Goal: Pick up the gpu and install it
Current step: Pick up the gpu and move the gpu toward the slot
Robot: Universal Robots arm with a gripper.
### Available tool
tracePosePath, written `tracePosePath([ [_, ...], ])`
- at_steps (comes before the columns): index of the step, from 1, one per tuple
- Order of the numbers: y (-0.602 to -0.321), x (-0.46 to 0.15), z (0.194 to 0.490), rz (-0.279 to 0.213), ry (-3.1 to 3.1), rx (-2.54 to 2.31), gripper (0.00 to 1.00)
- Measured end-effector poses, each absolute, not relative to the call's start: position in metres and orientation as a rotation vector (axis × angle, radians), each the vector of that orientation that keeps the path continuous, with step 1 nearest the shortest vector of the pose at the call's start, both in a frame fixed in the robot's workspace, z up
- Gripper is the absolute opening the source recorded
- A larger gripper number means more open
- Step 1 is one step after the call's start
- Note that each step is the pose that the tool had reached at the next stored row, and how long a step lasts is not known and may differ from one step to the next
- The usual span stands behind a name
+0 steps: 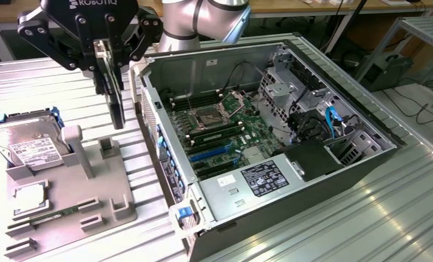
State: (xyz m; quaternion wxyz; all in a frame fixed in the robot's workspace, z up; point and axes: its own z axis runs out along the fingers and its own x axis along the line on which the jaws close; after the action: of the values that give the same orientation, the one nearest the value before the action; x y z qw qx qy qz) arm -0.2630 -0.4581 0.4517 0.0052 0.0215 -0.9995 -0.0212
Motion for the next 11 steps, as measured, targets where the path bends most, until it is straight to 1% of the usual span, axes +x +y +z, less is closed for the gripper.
tracePosePath([
  [11,-0.458,-0.250,0.452,-0.066,-3.130,0.067,0.27],
])
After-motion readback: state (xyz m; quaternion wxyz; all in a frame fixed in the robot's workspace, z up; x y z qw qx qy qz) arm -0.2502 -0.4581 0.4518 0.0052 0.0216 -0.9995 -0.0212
